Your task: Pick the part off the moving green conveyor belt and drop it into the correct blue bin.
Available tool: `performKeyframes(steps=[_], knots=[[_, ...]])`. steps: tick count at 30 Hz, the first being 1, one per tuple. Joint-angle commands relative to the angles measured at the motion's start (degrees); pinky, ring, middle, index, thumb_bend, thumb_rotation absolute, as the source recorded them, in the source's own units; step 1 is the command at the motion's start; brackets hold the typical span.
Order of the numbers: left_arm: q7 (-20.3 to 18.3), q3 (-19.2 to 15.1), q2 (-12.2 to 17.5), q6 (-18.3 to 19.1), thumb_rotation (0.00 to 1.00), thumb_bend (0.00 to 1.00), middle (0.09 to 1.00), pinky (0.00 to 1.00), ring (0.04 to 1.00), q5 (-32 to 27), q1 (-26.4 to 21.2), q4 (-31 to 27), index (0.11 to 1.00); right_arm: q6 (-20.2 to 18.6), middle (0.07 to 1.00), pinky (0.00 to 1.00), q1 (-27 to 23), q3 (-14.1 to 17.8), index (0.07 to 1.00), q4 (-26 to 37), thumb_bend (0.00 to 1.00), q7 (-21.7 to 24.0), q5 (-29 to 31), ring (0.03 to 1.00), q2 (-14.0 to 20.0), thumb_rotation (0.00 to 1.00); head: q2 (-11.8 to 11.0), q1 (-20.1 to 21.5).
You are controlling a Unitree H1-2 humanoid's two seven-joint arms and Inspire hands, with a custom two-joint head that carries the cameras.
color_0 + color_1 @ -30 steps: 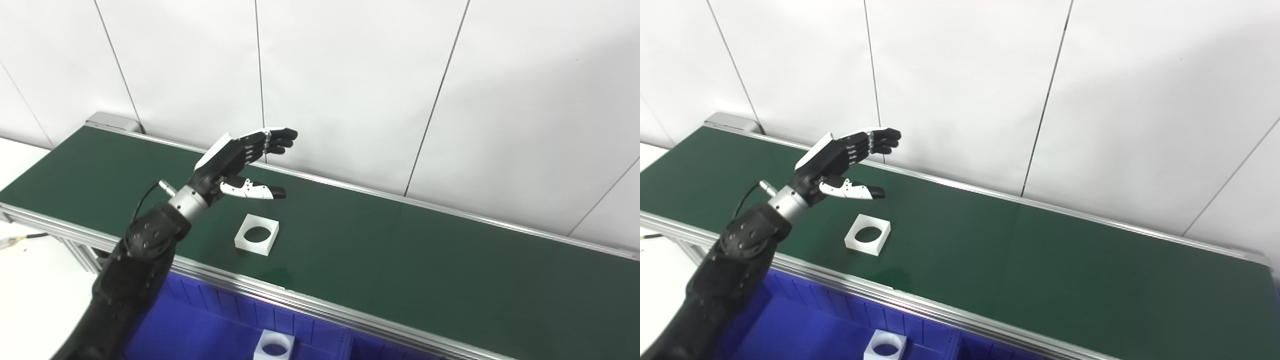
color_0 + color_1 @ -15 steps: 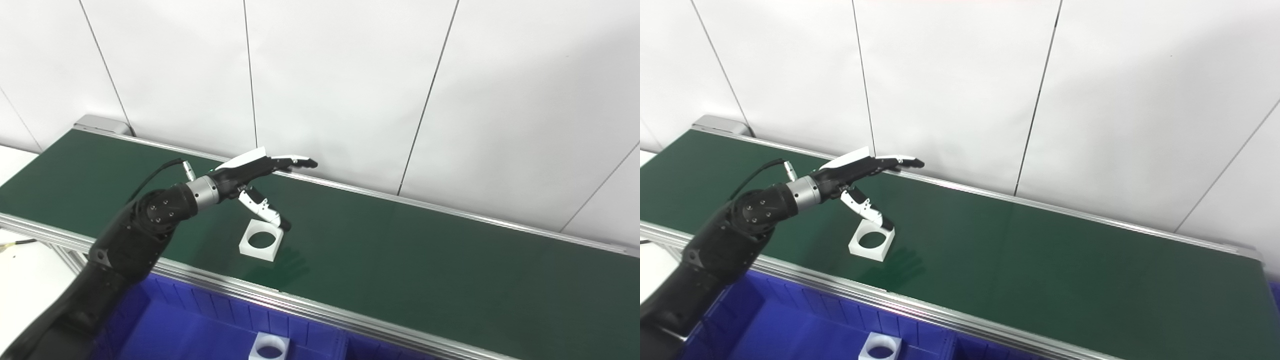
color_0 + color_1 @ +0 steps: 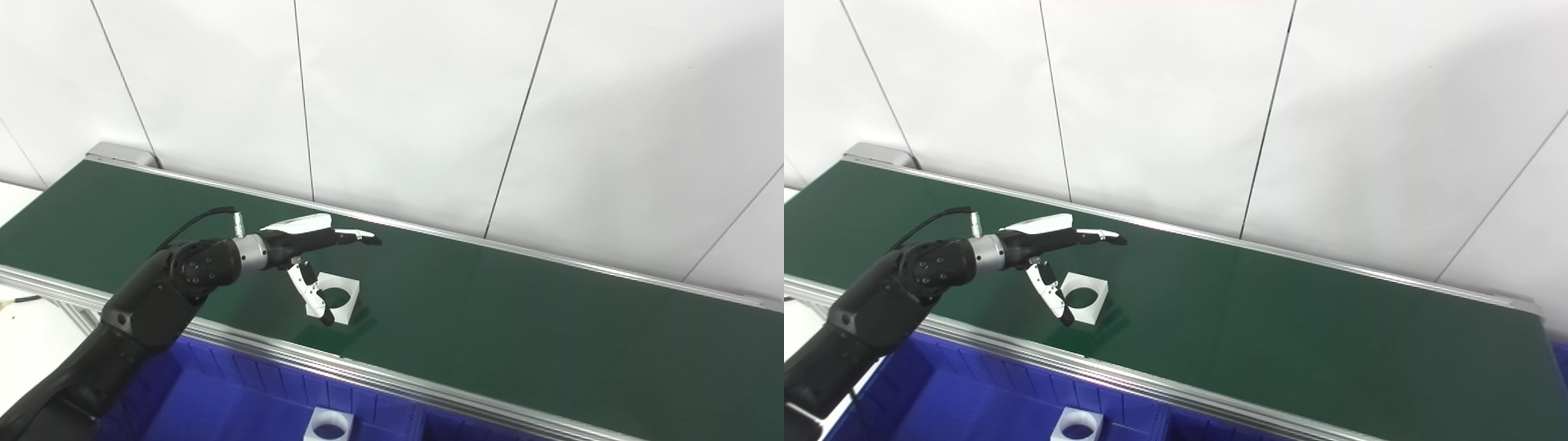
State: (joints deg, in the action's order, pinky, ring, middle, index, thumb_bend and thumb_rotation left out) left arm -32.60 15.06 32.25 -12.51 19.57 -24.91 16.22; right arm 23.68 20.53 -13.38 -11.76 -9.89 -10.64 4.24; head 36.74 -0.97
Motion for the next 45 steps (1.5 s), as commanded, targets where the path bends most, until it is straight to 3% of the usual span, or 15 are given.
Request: performKeyframes(steps=[1, 5, 14, 20, 26, 32, 37, 45], knots=[[2.41, -0.29, 0.34, -1.40, 0.16, 0.94, 0.949, 1.00, 0.964, 1.08, -0.92, -0.87, 0.944, 3.18, 0.822, 0.65, 0.17, -0.18, 0.872, 1.00, 0.63, -0.04, -0.19, 0.741, -0.06, 0.00, 0.11, 0.00], [5.37, -0.33, -1.05, -3.48, 0.13, 0.95, 0.948, 1.00, 0.968, 2.45, 0.36, -0.25, 0.938, 3.16, 0.823, 0.65, 0.26, -0.23, 0.874, 1.18, 0.63, -0.09, -0.74, 0.740, -0.04, 0.00, 0.10, -0.07], [18.50, 0.34, -4.47, -13.70, 0.08, 0.99, 0.992, 1.00, 1.000, 9.12, 1.02, 7.62, 0.932, 3.21, 0.821, 0.65, 0.41, -0.06, 0.871, 1.63, 0.64, 0.35, -0.76, 0.739, -0.19, 0.00, 0.25, 0.15], [21.40, 1.30, -7.06, -14.22, 0.14, 0.98, 0.969, 1.00, 1.000, 8.97, 1.16, 9.74, 0.905, 3.22, 0.823, 0.65, 0.47, -0.03, 0.874, 1.78, 0.64, 0.32, -1.01, 0.741, -0.29, 0.00, 0.23, 0.23], [27.13, 4.19, -8.50, -14.40, 0.14, 1.00, 0.956, 1.00, 1.000, 9.88, 0.49, 11.50, 0.884, 3.22, 0.824, 0.65, 0.48, -0.11, 0.874, 1.86, 0.63, -0.09, -1.75, 0.741, -0.46, 0.00, 0.19, 0.71], [29.36, 6.19, -10.08, -14.36, 0.13, 1.00, 0.945, 1.00, 1.000, 11.60, -1.10, 14.58, 0.868, 3.15, 0.822, 0.65, 0.72, 0.27, 0.875, 1.96, 0.64, 0.04, -1.62, 0.742, -1.06, 0.00, 0.37, 1.48], [28.78, 7.11, -11.25, -14.01, 0.12, 1.00, 0.930, 1.00, 1.000, 13.44, -2.64, 16.83, 0.856, 3.21, 0.820, 0.65, 0.64, 0.26, 0.875, 1.81, 0.64, -0.03, -1.77, 0.741, -1.41, 0.00, 0.52, 2.11], [29.28, 8.25, -12.99, -13.07, 0.03, 0.99, 0.902, 1.00, 1.000, 16.69, -5.39, 20.79, 0.834, 3.14, 0.822, 0.65, 0.93, 0.67, 0.876, 2.22, 0.64, -0.13, -2.15, 0.743, -1.91, 0.00, 0.60, 2.82]])
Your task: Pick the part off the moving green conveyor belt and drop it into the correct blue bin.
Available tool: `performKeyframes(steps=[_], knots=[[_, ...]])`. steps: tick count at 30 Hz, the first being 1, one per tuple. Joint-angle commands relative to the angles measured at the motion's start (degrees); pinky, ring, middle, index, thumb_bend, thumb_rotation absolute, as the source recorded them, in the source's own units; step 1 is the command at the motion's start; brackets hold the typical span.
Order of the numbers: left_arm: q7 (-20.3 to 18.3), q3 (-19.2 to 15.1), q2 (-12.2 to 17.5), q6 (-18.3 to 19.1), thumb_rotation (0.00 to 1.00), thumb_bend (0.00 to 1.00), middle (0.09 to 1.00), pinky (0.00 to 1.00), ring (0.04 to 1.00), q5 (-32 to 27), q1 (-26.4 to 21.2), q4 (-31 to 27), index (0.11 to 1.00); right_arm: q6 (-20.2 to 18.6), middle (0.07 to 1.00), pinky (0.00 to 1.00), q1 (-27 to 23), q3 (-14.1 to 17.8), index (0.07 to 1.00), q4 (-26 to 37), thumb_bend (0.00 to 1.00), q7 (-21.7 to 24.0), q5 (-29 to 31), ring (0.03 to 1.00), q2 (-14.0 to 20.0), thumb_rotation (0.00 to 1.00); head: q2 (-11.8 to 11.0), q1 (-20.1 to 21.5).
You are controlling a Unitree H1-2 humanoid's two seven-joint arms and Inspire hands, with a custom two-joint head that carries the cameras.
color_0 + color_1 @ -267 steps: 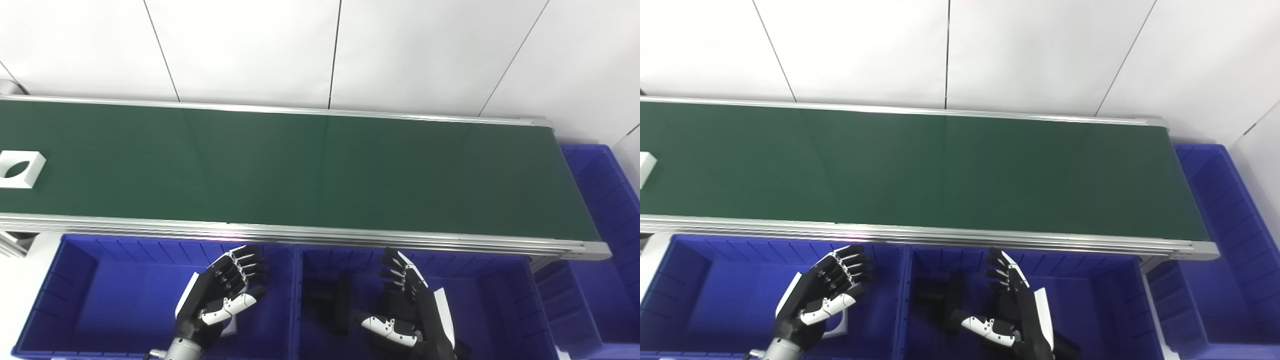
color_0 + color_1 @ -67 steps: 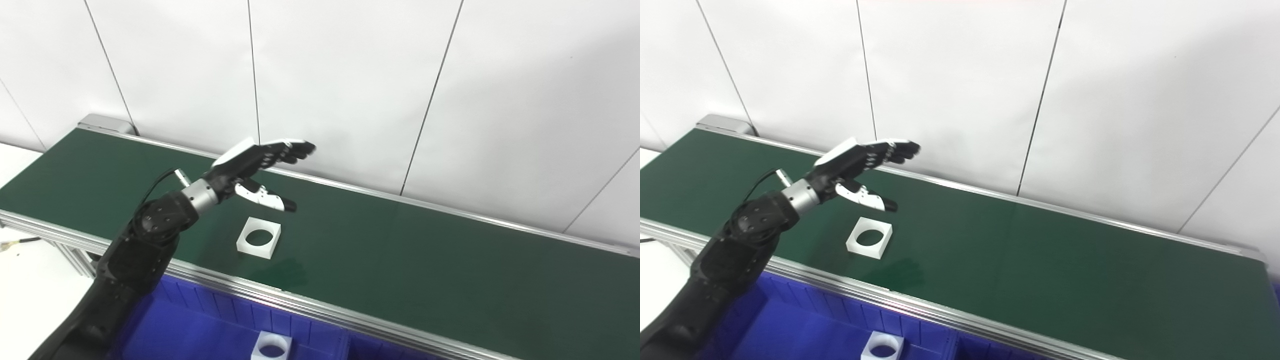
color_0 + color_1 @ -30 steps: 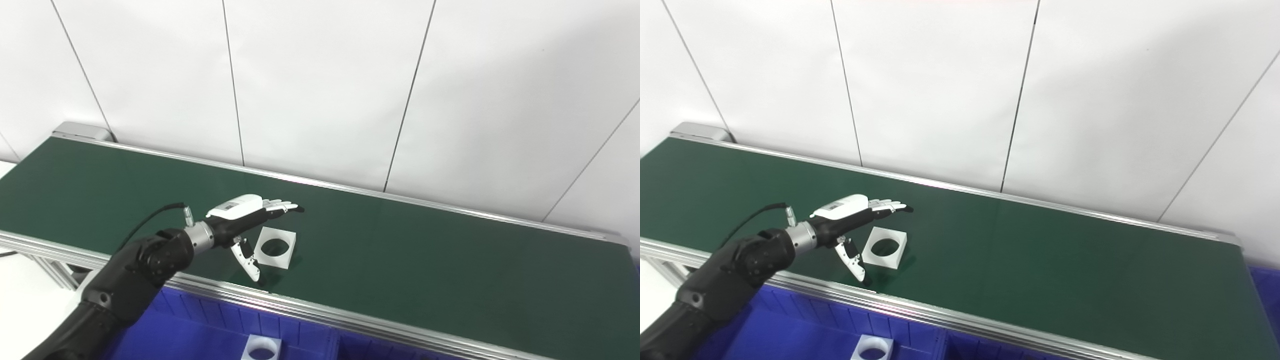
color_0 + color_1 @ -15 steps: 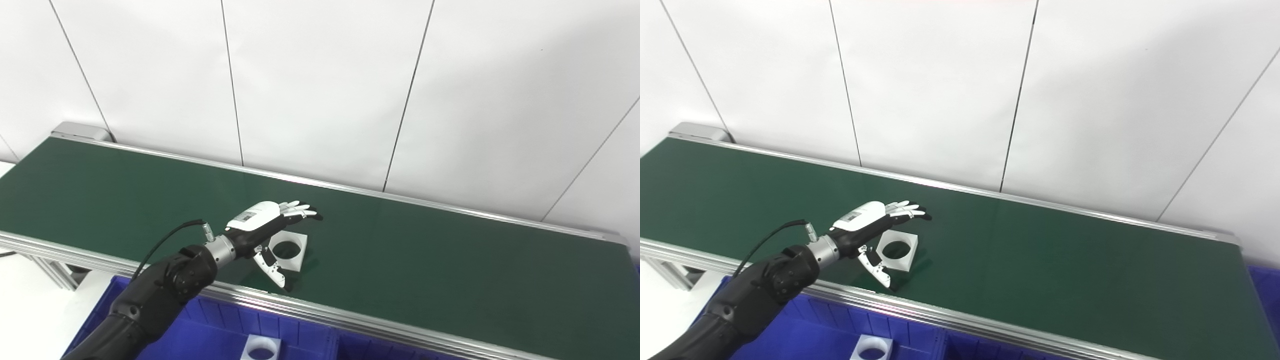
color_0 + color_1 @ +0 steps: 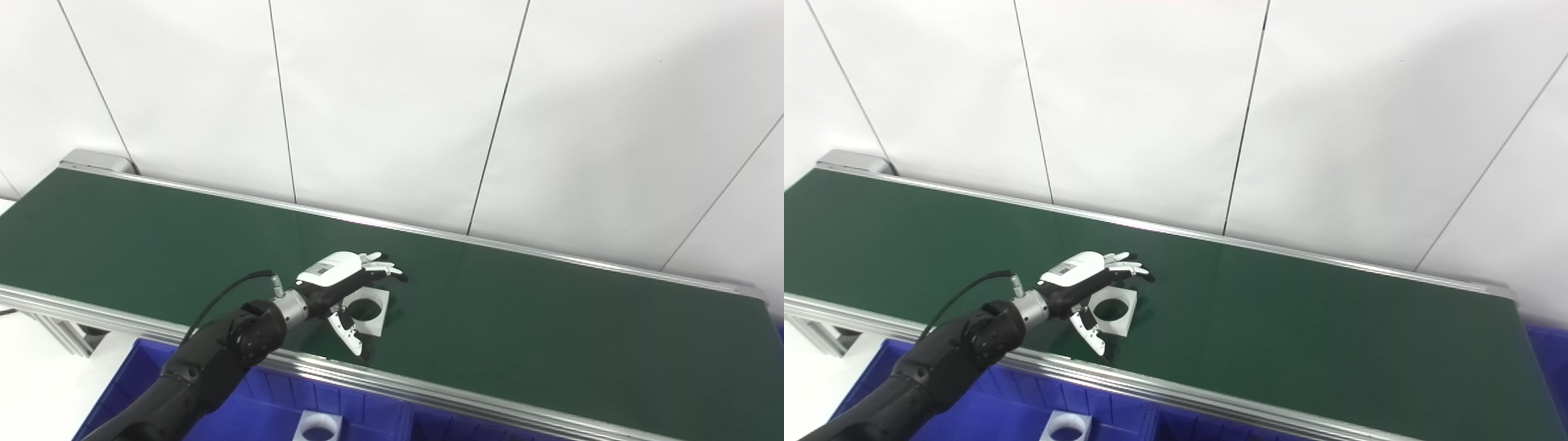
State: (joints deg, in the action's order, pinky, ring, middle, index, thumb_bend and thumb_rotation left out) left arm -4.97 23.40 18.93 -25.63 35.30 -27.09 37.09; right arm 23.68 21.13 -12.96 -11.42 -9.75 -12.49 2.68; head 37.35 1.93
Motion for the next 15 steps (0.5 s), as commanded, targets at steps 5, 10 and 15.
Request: performKeyframes(steps=[5, 10, 15], knots=[[0.35, -0.20, -0.73, 0.80, 0.00, 0.95, 0.848, 0.92, 0.941, -0.29, -5.47, 4.31, 0.796, 3.05, 0.824, 0.66, 0.79, 0.50, 0.877, 2.50, 0.64, -0.33, -0.75, 0.747, -0.78, 0.00, 0.34, 0.76], [2.82, 0.32, -1.65, 0.19, 0.00, 0.87, 0.673, 0.58, 0.626, 0.43, -7.15, 9.62, 0.664, 2.95, 0.824, 0.65, 1.22, 0.82, 0.878, 2.94, 0.64, -0.11, -0.78, 0.745, -1.06, 0.00, 0.52, 0.74], [4.74, 2.01, -1.67, -0.30, 0.00, 0.56, 0.606, 0.45, 0.478, 1.51, -7.66, 12.76, 0.621, 2.83, 0.824, 0.65, 1.58, 0.95, 0.879, 3.31, 0.64, 0.00, -1.19, 0.743, -1.31, 0.00, 1.00, 0.91]])
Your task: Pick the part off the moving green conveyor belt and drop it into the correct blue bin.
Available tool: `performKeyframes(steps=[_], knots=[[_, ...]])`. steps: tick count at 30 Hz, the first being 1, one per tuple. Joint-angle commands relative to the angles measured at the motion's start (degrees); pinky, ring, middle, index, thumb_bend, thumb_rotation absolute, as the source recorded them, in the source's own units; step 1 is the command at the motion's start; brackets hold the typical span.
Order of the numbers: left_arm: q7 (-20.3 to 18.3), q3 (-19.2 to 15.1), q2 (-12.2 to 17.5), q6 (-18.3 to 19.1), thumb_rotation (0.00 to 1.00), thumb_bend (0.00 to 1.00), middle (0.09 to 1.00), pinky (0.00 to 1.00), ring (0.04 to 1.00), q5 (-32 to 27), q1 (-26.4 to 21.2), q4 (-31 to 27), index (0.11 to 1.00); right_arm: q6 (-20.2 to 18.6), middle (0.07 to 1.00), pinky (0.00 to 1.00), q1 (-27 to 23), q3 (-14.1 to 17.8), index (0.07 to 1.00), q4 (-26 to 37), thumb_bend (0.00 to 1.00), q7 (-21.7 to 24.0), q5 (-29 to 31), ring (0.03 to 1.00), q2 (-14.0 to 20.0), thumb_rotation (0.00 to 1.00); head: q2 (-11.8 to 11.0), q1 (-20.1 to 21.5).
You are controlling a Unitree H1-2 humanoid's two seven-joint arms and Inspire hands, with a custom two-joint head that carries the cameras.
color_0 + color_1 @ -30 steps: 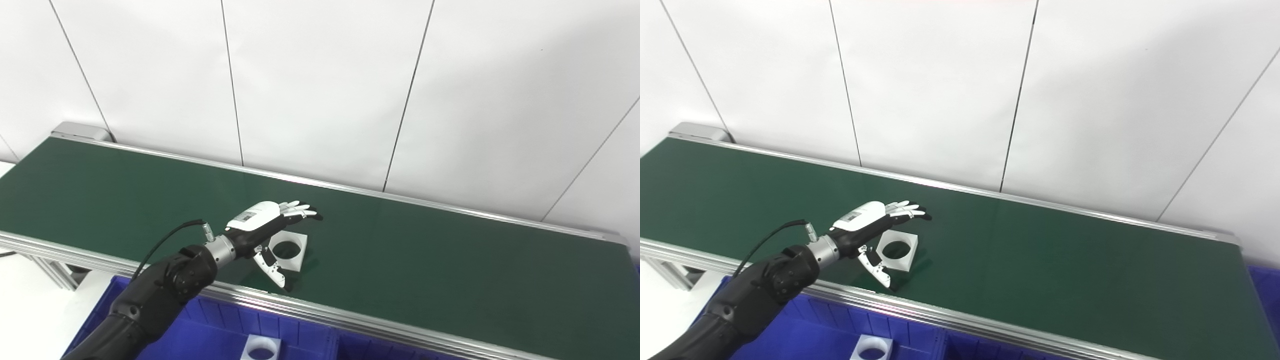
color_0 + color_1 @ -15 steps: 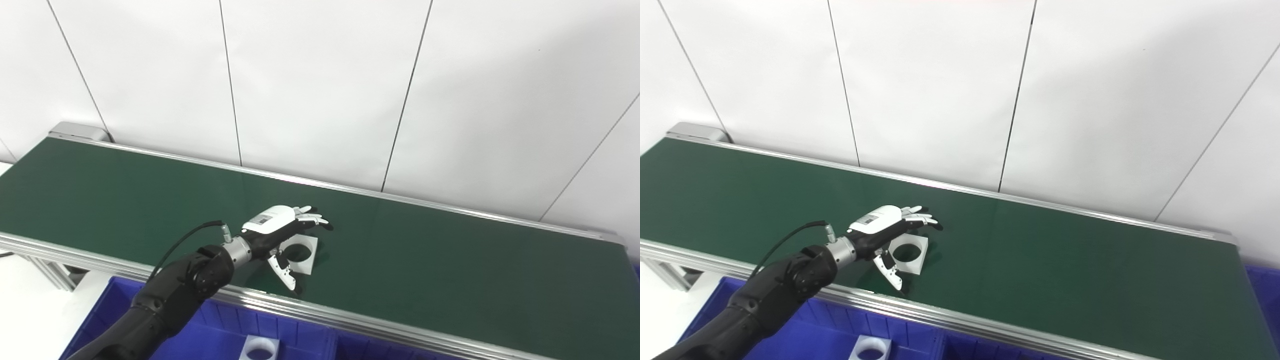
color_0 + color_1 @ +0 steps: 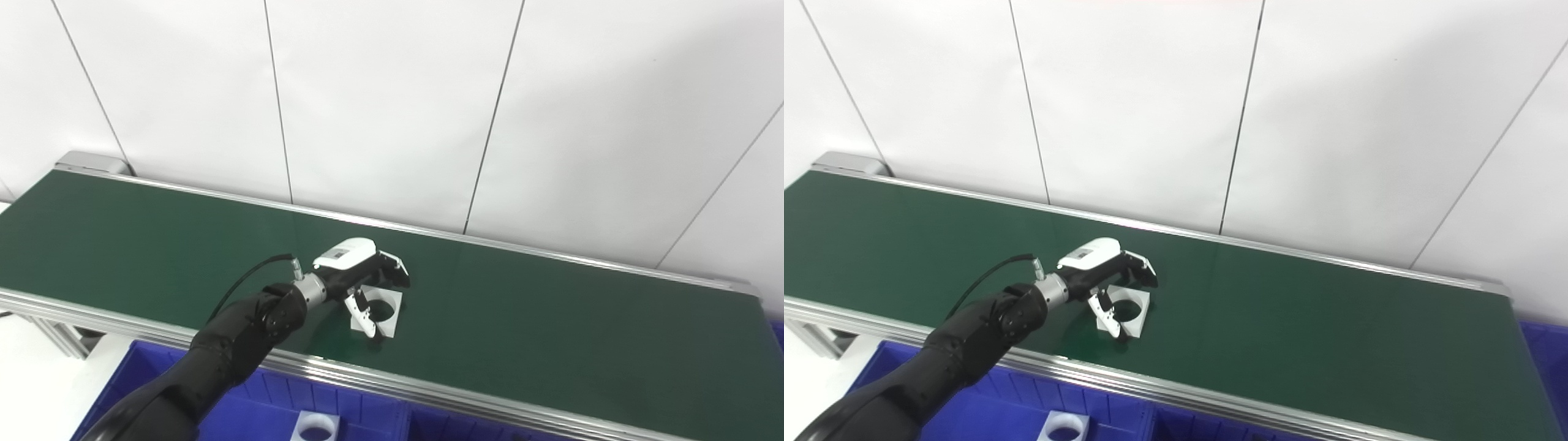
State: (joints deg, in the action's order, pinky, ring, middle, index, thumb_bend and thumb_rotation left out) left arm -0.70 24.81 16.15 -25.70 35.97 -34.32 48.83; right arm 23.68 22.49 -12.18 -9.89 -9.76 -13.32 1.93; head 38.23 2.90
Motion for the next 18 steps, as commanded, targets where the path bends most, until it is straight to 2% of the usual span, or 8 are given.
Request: performKeyframes(steps=[1, 2, 3, 6, 8, 14, 18], knots=[[0.61, 0.92, 1.18, -0.43, 0.00, 0.52, 0.595, 0.43, 0.468, 0.98, -0.47, 1.45, 0.607, 2.83, 0.824, 0.65, 0.27, 0.18, 0.880, 1.84, 0.64, 0.07, -0.36, 0.744, -0.59, 0.00, 0.14, -0.05], [1.06, 1.51, 1.38, -0.51, 0.00, 0.50, 0.589, 0.43, 0.463, 1.62, -0.54, 1.84, 0.600, 2.88, 0.824, 0.65, 0.32, 0.18, 0.880, 1.85, 0.64, 0.02, -0.47, 0.744, -0.61, 0.00, 0.22, -0.06], [1.45, 1.98, 1.53, -0.53, 0.00, 0.48, 0.540, 0.37, 0.445, 2.06, -0.59, 2.10, 0.535, 2.92, 0.823, 0.65, 0.35, 0.19, 0.879, 1.86, 0.64, -0.03, -0.56, 0.742, -0.63, 0.00, 0.24, -0.07], [2.99, 3.15, 1.91, -0.89, 0.00, 0.48, 0.500, 0.40, 0.459, 2.21, -0.63, 3.24, 0.493, 3.07, 0.822, 0.65, 0.38, 0.22, 0.878, 1.62, 0.64, -0.05, -0.40, 0.742, -0.61, 0.00, 0.34, -0.16], [3.63, 3.62, 2.22, -1.00, 0.00, 0.48, 0.485, 0.42, 0.455, 1.87, -0.39, 3.51, 0.488, 3.01, 0.824, 0.65, 0.40, 0.28, 0.878, 1.63, 0.63, 0.00, -0.40, 0.743, -0.64, 0.00, 0.36, -0.20], [6.56, 5.50, 3.22, -1.15, 0.00, 0.48, 0.501, 0.39, 0.443, 2.70, 0.58, 2.89, 0.487, 2.96, 0.823, 0.65, 0.31, 0.37, 0.878, 1.46, 0.63, -0.09, -0.86, 0.740, -0.73, 0.00, 0.31, -0.26], [7.87, 6.03, 3.43, -1.22, 0.00, 0.48, 0.485, 0.40, 0.442, -2.26, 2.03, 1.65, 0.489, 2.92, 0.823, 0.65, 0.25, 0.44, 0.875, 1.29, 0.64, -0.10, -0.65, 0.743, -0.90, 0.00, 0.05, -0.18]])
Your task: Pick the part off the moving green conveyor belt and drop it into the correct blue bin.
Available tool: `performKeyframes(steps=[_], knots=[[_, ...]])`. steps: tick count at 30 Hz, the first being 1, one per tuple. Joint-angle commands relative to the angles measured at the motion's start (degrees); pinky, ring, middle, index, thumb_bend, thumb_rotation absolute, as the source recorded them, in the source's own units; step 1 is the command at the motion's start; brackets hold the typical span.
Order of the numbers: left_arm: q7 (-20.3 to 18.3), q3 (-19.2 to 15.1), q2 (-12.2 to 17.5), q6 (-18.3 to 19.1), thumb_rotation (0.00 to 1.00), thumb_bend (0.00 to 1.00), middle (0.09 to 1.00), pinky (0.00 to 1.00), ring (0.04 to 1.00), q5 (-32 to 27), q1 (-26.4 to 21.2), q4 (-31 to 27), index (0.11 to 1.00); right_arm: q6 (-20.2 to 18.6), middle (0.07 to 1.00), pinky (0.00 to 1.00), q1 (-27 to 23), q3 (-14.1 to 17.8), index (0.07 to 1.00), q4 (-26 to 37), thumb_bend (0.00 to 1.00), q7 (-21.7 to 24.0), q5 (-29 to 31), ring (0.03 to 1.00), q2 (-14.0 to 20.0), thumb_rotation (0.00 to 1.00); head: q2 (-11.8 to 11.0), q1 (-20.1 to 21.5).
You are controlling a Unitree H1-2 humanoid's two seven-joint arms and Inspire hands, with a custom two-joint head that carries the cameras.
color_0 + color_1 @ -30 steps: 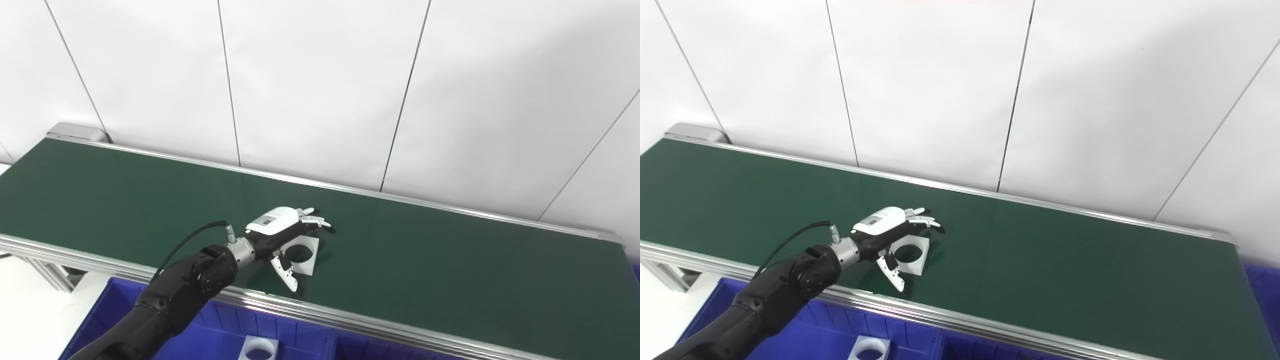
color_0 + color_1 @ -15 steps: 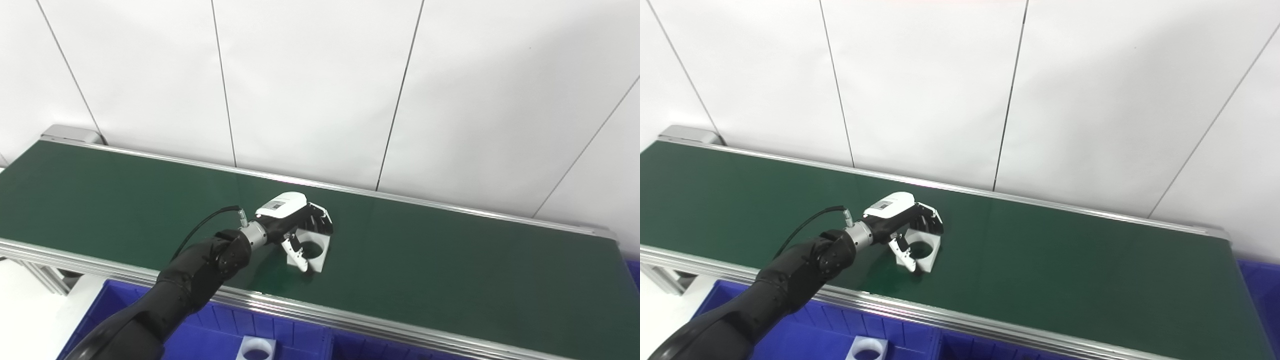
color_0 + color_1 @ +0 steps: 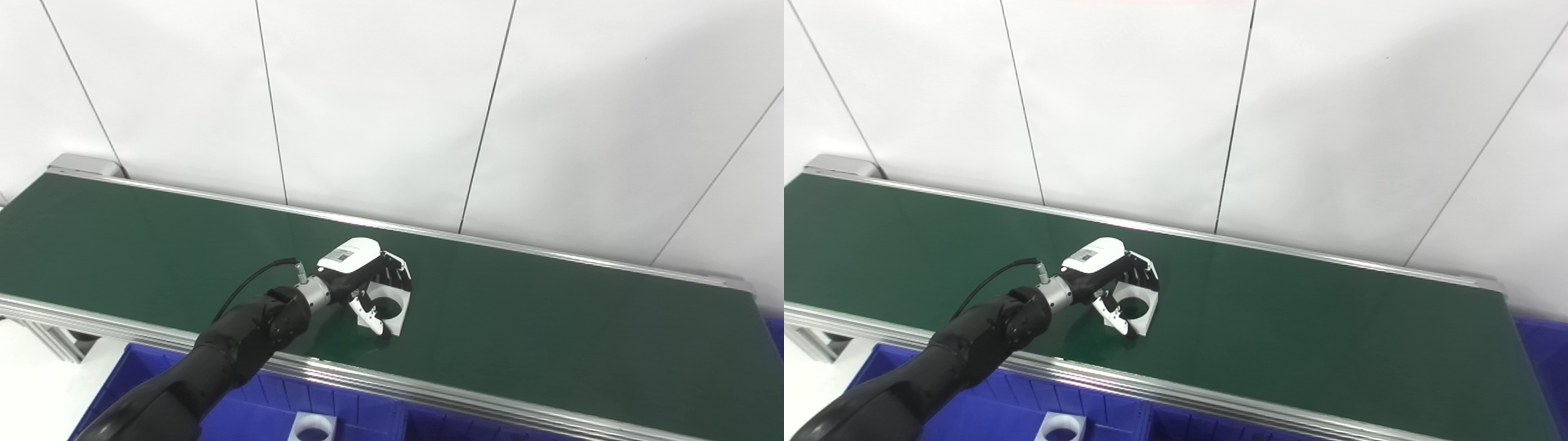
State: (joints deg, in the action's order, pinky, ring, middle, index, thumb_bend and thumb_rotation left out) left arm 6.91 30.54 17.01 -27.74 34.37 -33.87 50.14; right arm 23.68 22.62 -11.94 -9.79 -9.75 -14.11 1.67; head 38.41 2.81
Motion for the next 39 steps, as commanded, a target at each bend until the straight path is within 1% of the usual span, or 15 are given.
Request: performKeyframes(steps=[1, 2, 8, 10, 12, 15, 18, 21, 23, 26, 30, 31, 33, 35, 39], knots=[[0.18, -0.18, 2.61, 0.82, 0.00, 0.48, 0.483, 0.40, 0.442, -2.10, 2.19, -0.87, 0.490, 2.96, 0.823, 0.65, 0.08, 0.23, 0.875, 1.22, 0.64, -0.09, 0.20, 0.743, -0.62, 0.00, -0.26, -0.25], [0.13, -0.43, 2.68, 0.82, 0.00, 0.48, 0.482, 0.39, 0.441, -3.18, 2.61, -1.77, 0.495, 2.98, 0.823, 0.65, 0.06, 0.26, 0.874, 1.25, 0.64, -0.07, 0.23, 0.742, -0.61, 0.00, -0.26, -0.25], [-5.35, -4.56, 3.80, 0.83, 0.00, 0.48, 0.493, 0.38, 0.449, -12.75, 6.68, -14.10, 0.492, 2.81, 0.826, 0.66, -0.11, 0.21, 0.875, 1.47, 0.64, 0.11, 0.05, 0.747, -0.65, 0.00, -0.62, -0.52], [-7.54, -6.49, 4.04, 0.83, 0.00, 0.48, 0.494, 0.38, 0.453, -15.95, 8.03, -18.52, 0.495, 2.96, 0.824, 0.66, -0.29, 0.14, 0.875, 1.26, 0.63, 0.16, 0.09, 0.746, -0.61, 0.00, -0.67, -0.64], [-10.95, -8.86, 4.22, 1.33, 0.00, 0.48, 0.496, 0.38, 0.458, -19.62, 9.44, -23.32, 0.494, 3.01, 0.821, 0.65, -0.48, 0.07, 0.875, 1.05, 0.63, 0.21, -0.03, 0.743, -0.58, 0.00, -0.80, -0.76], [-15.83, -11.89, 4.72, 4.13, 0.00, 0.48, 0.496, 0.38, 0.462, -24.69, 11.78, -31.21, 0.486, 3.05, 0.820, 0.65, -0.61, -0.12, 0.874, 0.88, 0.63, 0.31, 0.28, 0.741, -0.55, 0.00, -0.77, -0.92], [-19.66, -14.14, 5.05, 6.15, 0.00, 0.48, 0.498, 0.38, 0.467, -28.97, 13.76, -37.45, 0.476, 3.09, 0.819, 0.65, -0.56, -0.31, 0.872, 0.91, 0.64, 0.30, 0.59, 0.741, -0.52, 0.00, -0.59, -0.95], [-24.26, -16.67, 5.65, 12.11, 0.00, 0.48, 0.493, 0.38, 0.454, -37.13, 17.02, -45.80, 0.492, 3.07, 0.818, 0.65, -0.38, -0.41, 0.872, 1.00, 0.64, 0.46, 0.65, 0.740, -0.42, 0.00, -0.18, -1.11], [-25.85, -18.08, 5.80, 15.83, 0.00, 0.48, 0.495, 0.38, 0.455, -40.57, 19.21, -50.37, 0.491, 2.99, 0.822, 0.65, -0.15, -0.42, 0.875, 1.29, 0.64, 0.71, 0.77, 0.743, -0.30, 0.00, 0.06, -1.24], [-27.33, -19.80, 5.91, 20.43, 0.00, 0.48, 0.498, 0.38, 0.459, -43.69, 22.17, -56.04, 0.494, 2.96, 0.822, 0.65, 0.10, -0.41, 0.876, 1.65, 0.63, 1.03, 0.92, 0.744, -0.03, 0.00, 0.36, -1.50], [-28.74, -21.84, 6.02, 23.35, 0.00, 0.48, 0.498, 0.39, 0.460, -45.75, 26.49, -60.72, 0.493, 2.89, 0.819, 0.65, 0.39, -0.28, 0.873, 2.23, 0.63, 1.29, 0.78, 0.738, 0.34, 0.00, 1.16, -1.82], [-28.85, -22.22, 6.12, 24.59, 0.00, 0.48, 0.497, 0.39, 0.459, -45.77, 27.52, -61.82, 0.494, 2.82, 0.817, 0.64, 0.52, -0.25, 0.872, 2.52, 0.63, 1.41, 0.78, 0.734, 0.44, 0.00, 1.87, -1.93], [-29.20, -22.98, 6.30, 26.56, 0.00, 0.48, 0.499, 0.39, 0.460, -46.15, 29.54, -63.33, 0.494, 2.41, 0.817, 0.64, 0.75, -0.23, 0.873, 3.12, 0.63, 1.88, 1.00, 0.733, 0.59, 0.00, 2.58, -2.11], [-29.72, -23.64, 6.36, 26.38, 0.00, 0.48, 0.500, 0.39, 0.459, -46.40, 31.71, -63.52, 0.496, 1.82, 0.818, 0.64, 1.06, -0.16, 0.876, 3.95, 0.63, 2.49, 1.48, 0.738, 0.74, 0.00, 3.31, -2.27], [-29.58, -24.80, 5.49, 24.09, 0.00, 0.48, 0.494, 0.40, 0.453, -45.61, 36.08, -62.58, 0.497, 0.69, 0.817, 0.65, 1.57, 0.10, 0.875, 5.99, 0.63, 3.25, 1.13, 0.736, 1.01, 0.00, 4.78, -2.82]])
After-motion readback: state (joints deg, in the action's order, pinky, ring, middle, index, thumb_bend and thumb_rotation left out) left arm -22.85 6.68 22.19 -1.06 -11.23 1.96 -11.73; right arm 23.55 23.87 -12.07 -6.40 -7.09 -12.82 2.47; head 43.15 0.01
